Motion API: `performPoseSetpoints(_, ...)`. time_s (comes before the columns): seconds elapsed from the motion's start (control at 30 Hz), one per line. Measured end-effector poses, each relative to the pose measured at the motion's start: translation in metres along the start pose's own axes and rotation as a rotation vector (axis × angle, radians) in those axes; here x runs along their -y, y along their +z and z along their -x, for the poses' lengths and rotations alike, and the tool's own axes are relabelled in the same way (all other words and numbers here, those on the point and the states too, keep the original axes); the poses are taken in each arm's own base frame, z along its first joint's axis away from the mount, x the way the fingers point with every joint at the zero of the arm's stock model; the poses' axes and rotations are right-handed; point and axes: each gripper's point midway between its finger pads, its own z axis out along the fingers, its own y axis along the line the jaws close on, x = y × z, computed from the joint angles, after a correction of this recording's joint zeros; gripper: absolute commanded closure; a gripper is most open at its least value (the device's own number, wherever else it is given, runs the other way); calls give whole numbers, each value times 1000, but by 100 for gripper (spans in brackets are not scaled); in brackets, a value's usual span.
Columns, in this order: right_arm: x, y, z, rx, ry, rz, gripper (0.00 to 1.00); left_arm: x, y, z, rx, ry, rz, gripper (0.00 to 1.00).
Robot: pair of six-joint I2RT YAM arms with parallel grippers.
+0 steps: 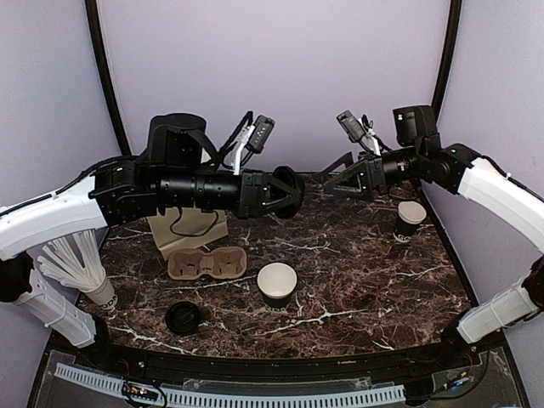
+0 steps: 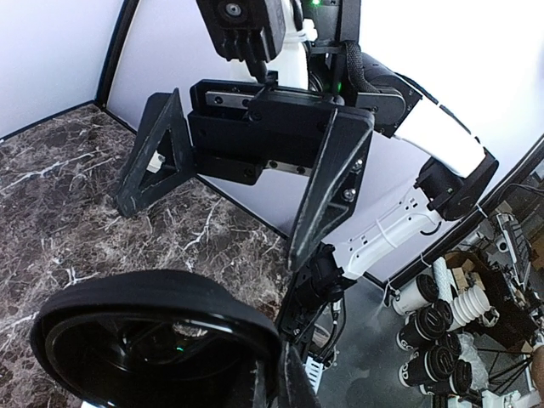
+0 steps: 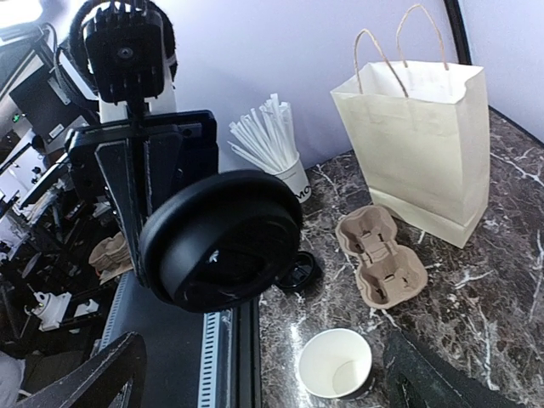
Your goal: Pack the takeout coffee
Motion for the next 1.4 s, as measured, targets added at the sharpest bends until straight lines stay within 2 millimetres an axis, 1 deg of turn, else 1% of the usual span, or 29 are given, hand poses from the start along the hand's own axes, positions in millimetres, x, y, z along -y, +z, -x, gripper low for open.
performPoseSetpoints(0.23,-26,12,6,14,48,144,1,3,4,-10,6,-12,-59,93)
performPoseSetpoints(0.37,-33,20,7,8,76,199,1,8,4,-7,29,-11,-91,92)
performPoseSetpoints(0.63,-24,33,0,-17,152,220,1,14,2,-5,58,-7,-134,92)
performPoseSetpoints(0.93,-30,36,0,-17,171,276,2,17,1,-4,67,0,-153,92)
performPoseSetpoints(1.07,-30,39,-4,-24,205,308,2,18,1,-5,64,1,-160,92)
performPoseSetpoints(1.2,-30,40,-4,-28,223,328,2,17,2,-7,60,0,-162,92)
performPoseSetpoints(1.27,-30,41,-4,-28,227,336,3,18,1,-7,63,2,-166,92)
performPoseSetpoints(1.4,-33,41,-1,-27,229,349,12,19,1,-6,65,3,-170,92)
